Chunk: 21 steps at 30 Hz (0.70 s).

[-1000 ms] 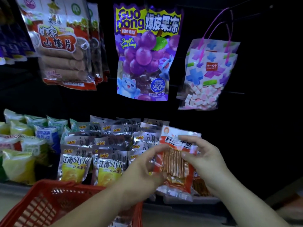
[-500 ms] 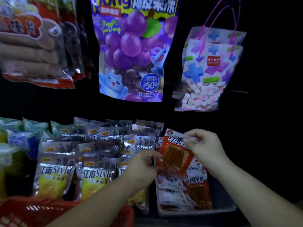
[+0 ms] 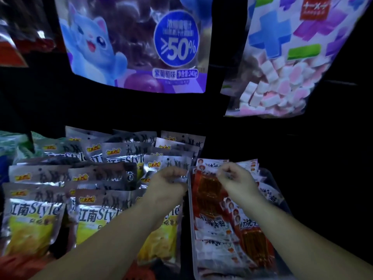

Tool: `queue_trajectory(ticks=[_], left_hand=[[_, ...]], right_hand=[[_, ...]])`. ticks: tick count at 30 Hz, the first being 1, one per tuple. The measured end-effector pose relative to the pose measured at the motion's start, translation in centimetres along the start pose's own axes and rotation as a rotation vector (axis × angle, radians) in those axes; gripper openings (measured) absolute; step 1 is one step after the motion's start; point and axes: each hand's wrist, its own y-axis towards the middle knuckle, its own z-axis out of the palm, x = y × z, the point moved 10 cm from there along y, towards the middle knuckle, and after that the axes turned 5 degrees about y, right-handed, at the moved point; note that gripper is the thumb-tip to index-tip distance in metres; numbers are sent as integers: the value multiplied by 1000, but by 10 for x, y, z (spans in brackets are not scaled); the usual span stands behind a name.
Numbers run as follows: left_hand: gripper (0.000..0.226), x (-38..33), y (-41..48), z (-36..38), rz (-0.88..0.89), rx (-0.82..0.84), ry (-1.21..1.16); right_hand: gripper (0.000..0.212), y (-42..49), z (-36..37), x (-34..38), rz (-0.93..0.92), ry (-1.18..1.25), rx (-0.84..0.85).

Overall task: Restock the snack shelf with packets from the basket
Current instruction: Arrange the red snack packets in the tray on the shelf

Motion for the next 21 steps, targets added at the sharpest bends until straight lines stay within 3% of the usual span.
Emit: queue_trajectory(ticks=[4,8,12,15,17,19,21], left_hand=[[24,15,2,6,-11,12,12],[22,36,-1,17,-78,32,42],[26,45,-5,28,-89,84,130],[27,48,-5,29,-87,70,157],[26,47,-2,28,-83,51,143],[25,46,4,25,-66,21,130],[22,43,9,22,-50,-12,102]], right_hand=[[12,7,12,-22,84,-65,137],[23,10,21,-48,182,-436,383],[28,2,25,-60,252,-486,542],[36,6,21,-65,249,-342,452],[38,20,7,-59,159,-286,237],[40,34,-11,-42,-8,-429,-2],[46,45,-11,-24,-127,-590,-85]])
